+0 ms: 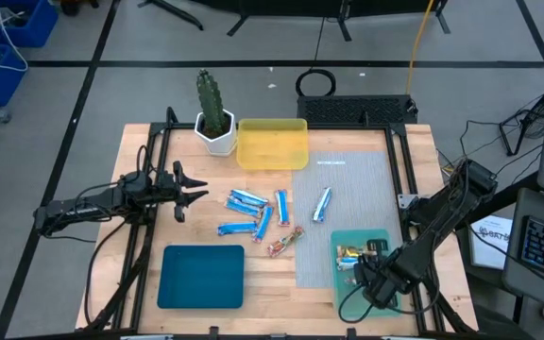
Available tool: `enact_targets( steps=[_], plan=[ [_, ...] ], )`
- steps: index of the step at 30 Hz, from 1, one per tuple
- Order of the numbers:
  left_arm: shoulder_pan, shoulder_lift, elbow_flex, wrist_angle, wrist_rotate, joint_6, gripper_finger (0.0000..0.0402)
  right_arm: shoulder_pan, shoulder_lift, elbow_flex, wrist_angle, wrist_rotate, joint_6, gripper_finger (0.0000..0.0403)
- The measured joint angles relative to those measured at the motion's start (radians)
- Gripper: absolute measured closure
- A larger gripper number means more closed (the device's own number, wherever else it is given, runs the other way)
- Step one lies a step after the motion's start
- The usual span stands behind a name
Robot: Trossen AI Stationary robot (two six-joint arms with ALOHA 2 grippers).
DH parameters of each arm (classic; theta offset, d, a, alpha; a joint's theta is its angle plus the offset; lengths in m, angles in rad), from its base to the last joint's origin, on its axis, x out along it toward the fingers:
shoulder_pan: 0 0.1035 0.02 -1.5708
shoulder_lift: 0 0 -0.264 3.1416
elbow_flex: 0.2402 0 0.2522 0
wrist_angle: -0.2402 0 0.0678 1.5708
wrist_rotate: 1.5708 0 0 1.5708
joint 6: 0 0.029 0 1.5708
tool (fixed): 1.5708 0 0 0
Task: Pick and place Granola Bars by type
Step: Put the blue granola bar into the yellow bin
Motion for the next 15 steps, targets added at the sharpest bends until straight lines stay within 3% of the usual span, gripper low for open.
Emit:
enact_targets(
  steps=[15],
  plan=[
    [0.0, 0.0, 0.0, 0.0, 0.0, 0.0, 0.0277, -0.058, -0.003, 0.213, -0.221, 0.031, -0.118, 0.0225]
  ],
)
